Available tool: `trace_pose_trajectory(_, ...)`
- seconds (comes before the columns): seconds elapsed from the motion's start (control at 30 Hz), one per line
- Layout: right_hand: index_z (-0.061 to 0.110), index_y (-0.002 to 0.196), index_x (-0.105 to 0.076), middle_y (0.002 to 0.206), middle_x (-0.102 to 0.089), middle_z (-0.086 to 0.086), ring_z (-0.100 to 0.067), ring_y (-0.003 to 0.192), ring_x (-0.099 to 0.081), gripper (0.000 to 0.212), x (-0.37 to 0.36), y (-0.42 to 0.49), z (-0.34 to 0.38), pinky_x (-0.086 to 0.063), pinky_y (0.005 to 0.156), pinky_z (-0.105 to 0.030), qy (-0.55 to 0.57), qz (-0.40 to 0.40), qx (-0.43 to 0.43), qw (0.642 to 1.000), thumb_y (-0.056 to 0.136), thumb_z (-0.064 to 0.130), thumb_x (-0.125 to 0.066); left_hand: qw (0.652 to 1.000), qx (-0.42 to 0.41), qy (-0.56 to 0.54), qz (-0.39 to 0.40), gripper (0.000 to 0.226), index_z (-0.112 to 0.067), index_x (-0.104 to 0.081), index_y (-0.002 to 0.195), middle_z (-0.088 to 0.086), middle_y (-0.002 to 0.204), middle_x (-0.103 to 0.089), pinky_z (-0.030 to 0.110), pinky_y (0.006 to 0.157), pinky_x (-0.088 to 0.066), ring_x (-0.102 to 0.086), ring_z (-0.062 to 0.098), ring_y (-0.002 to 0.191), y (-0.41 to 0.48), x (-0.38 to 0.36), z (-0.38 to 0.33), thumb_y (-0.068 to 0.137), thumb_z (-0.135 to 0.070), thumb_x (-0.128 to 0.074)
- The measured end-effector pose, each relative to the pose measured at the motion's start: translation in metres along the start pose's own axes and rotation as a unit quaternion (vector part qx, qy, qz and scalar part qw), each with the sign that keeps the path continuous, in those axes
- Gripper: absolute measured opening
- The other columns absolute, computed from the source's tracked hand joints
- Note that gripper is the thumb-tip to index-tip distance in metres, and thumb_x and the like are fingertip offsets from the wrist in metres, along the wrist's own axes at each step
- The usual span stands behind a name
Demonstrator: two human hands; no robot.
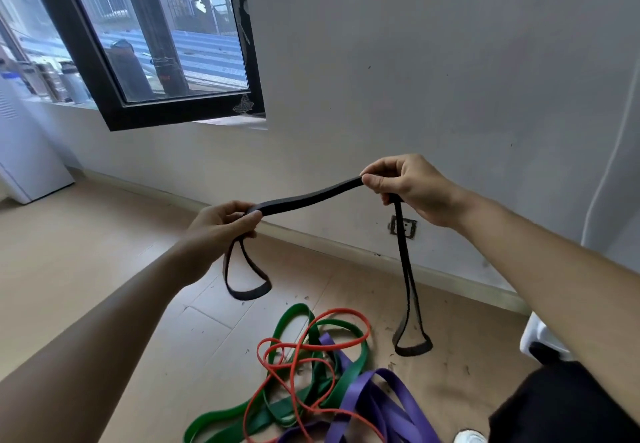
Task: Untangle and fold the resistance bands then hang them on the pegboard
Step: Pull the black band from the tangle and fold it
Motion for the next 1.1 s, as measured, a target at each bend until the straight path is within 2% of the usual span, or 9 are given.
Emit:
trace_pose_trajectory(0.1, 0.001, 0.105, -0.071, 0.076, -0.06, -0.001, -0.014, 0.066, -0.054, 0.015, -0.003, 0.0, -0.002, -0.049, 0.066, -0.029, -0.002, 0.008, 0.002, 1.0, 0.093, 0.01, -0.07, 0.997, 0.024, 0.029, 0.073, 0.05, -0.014, -0.071, 0.115, -0.004, 0.086, -0.073, 0.025, 0.083, -0.054, -0.067, 0.015, 0.084, -0.004, -0.015, 0.006, 0.076, -0.042, -0.084)
trace_pose_trajectory(0.2, -0.001, 0.109, -0.069, 0.083, -0.061, -0.005, -0.019, 0.074, -0.056, 0.019, -0.018, -0.002, 0.003, -0.051, 0.069, -0.029, 0.0, 0.038, 0.015, 0.999, 0.093, 0.01, -0.069, 0.992, 0.014, 0.057, 0.109, 0.039, -0.013, -0.071, 0.116, -0.004, 0.091, -0.074, 0.03, 0.087, -0.052, -0.066, 0.018, 0.087, -0.005, -0.034, 0.001, 0.082, -0.031, -0.079)
trace_pose_trajectory(0.37, 0.003, 0.117, -0.067, 0.095, -0.068, -0.006, -0.011, 0.082, -0.063, 0.024, -0.054, -0.009, 0.02, -0.056, 0.076, -0.024, -0.033, 0.107, 0.042, 0.993, 0.094, 0.011, -0.069, 0.991, 0.0, 0.016, 0.133, 0.04, -0.009, -0.07, 0.115, -0.007, 0.083, -0.069, 0.031, 0.087, -0.055, -0.064, 0.015, 0.085, -0.006, -0.067, -0.024, 0.08, -0.03, -0.075)
trace_pose_trajectory(0.43, 0.007, 0.119, -0.066, 0.103, -0.069, -0.009, -0.012, 0.087, -0.065, 0.025, -0.068, -0.013, 0.024, -0.057, 0.08, -0.025, -0.063, 0.14, 0.046, 0.987, 0.094, 0.012, -0.068, 0.992, -0.012, -0.008, 0.126, 0.038, -0.009, -0.07, 0.112, -0.007, 0.08, -0.068, 0.026, 0.081, -0.056, -0.064, 0.012, 0.081, -0.006, -0.076, -0.035, 0.08, -0.028, -0.074)
trace_pose_trajectory(0.53, 0.005, 0.121, -0.06, 0.105, -0.069, -0.014, -0.017, 0.09, -0.068, 0.027, -0.077, -0.016, 0.023, -0.058, 0.084, -0.028, -0.048, 0.163, 0.036, 0.985, 0.094, 0.005, -0.066, 0.995, -0.035, -0.017, 0.097, 0.029, -0.009, -0.071, 0.108, -0.001, 0.083, -0.068, 0.026, 0.078, -0.054, -0.062, 0.012, 0.079, -0.007, -0.081, -0.046, 0.083, -0.024, -0.074)
trace_pose_trajectory(0.73, 0.001, 0.122, -0.06, 0.11, -0.072, -0.019, -0.029, 0.102, -0.072, 0.032, -0.082, -0.023, 0.013, -0.058, 0.096, -0.034, -0.049, 0.203, 0.022, 0.978, 0.091, 0.002, -0.068, 0.993, -0.086, 0.053, 0.064, 0.02, -0.016, -0.075, 0.099, 0.004, 0.085, -0.068, 0.029, 0.074, -0.052, -0.061, 0.014, 0.078, -0.009, -0.079, -0.059, 0.082, -0.025, -0.079)
trace_pose_trajectory(0.83, 0.001, 0.121, -0.061, 0.102, -0.071, -0.013, -0.023, 0.096, -0.071, 0.033, -0.086, -0.022, 0.009, -0.058, 0.093, -0.033, -0.033, 0.199, 0.02, 0.979, 0.089, -0.001, -0.071, 0.991, -0.112, 0.059, 0.047, 0.016, -0.016, -0.075, 0.099, 0.006, 0.085, -0.066, 0.033, 0.073, -0.05, -0.059, 0.018, 0.078, -0.009, -0.078, -0.067, 0.085, -0.023, -0.078)
trace_pose_trajectory(0.97, 0.0, 0.114, -0.064, 0.094, -0.069, -0.006, -0.012, 0.089, -0.069, 0.026, -0.084, -0.019, -0.009, -0.055, 0.084, -0.022, -0.024, 0.187, -0.001, 0.982, 0.089, 0.001, -0.072, 0.989, -0.142, 0.028, 0.008, 0.01, -0.018, -0.074, 0.096, -0.001, 0.081, -0.065, 0.026, 0.069, -0.048, -0.057, 0.014, 0.076, -0.008, -0.065, -0.078, 0.087, -0.021, -0.076)
trace_pose_trajectory(1.1, 0.001, 0.112, -0.067, 0.094, -0.068, -0.004, -0.01, 0.087, -0.066, 0.024, -0.083, -0.017, -0.037, -0.055, 0.086, -0.022, -0.054, 0.188, -0.036, 0.98, 0.089, 0.001, -0.072, 0.991, -0.128, 0.001, -0.029, 0.022, -0.019, -0.074, 0.095, -0.007, 0.077, -0.064, 0.024, 0.068, -0.048, -0.055, 0.006, 0.07, -0.009, -0.044, -0.074, 0.078, -0.033, -0.076)
Point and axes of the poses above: each hand's wrist, its own y-axis towards the middle knuckle, its own x-axis out of the back of the hand, z = x × y, the point moved 10 cm from there along y, towards the middle knuckle
